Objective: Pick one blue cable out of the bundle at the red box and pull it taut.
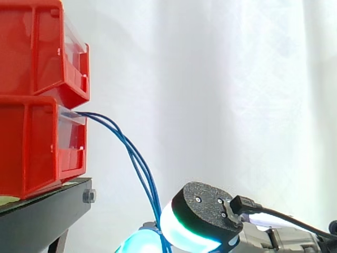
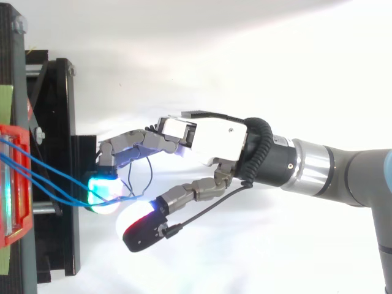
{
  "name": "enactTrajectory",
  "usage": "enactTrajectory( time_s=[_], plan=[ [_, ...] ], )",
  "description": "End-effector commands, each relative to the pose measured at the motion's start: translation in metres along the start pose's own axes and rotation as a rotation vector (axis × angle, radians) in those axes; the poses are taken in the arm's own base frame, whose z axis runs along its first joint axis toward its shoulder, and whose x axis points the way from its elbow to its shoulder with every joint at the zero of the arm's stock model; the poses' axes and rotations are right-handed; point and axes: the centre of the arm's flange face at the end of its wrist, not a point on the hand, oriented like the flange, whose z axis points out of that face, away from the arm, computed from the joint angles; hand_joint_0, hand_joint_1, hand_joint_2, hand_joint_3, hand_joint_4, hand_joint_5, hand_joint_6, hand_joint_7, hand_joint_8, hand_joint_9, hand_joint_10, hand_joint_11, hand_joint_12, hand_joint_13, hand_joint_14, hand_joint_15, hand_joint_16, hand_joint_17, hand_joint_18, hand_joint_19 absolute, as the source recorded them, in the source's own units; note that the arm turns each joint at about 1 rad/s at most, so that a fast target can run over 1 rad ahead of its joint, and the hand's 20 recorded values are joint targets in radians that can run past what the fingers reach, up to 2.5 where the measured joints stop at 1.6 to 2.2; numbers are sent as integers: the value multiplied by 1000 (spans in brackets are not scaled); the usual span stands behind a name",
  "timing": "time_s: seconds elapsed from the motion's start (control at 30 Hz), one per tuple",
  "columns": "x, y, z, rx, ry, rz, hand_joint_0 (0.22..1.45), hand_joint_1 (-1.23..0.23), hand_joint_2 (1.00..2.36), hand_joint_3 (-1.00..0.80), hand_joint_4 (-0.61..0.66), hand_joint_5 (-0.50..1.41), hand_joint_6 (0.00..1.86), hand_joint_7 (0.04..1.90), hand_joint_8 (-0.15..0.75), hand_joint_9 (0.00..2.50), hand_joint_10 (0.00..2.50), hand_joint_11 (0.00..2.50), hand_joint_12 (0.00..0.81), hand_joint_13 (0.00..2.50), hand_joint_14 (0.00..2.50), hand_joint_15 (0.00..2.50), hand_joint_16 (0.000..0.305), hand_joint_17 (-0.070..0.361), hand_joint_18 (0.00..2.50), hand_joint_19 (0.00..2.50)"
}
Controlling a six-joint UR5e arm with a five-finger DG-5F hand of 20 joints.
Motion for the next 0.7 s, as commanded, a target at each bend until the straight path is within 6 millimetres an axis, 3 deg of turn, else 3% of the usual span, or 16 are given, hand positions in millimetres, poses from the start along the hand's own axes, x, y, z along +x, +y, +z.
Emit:
enactTrajectory(
  time_s=[0.0, 0.17, 0.67],
  plan=[
    [0, 0, 0, -2, 0, 1, 556, -689, 1004, -441, 202, -93, 528, 1227, 321, 700, 9, 548, 395, 605, 9, 289, 50, 113, 561, 337],
    [0, 0, 0, -1, -1, 1, 585, -706, 1009, -354, 185, -94, 549, 1194, 316, 703, 9, 549, 391, 608, 10, 294, 49, 110, 559, 337],
    [-5, 2, 2, -2, -4, 16, 583, -691, 1009, -371, 207, -90, 517, 1241, 318, 708, 11, 537, 390, 615, 9, 293, 49, 111, 568, 352]
  ],
)
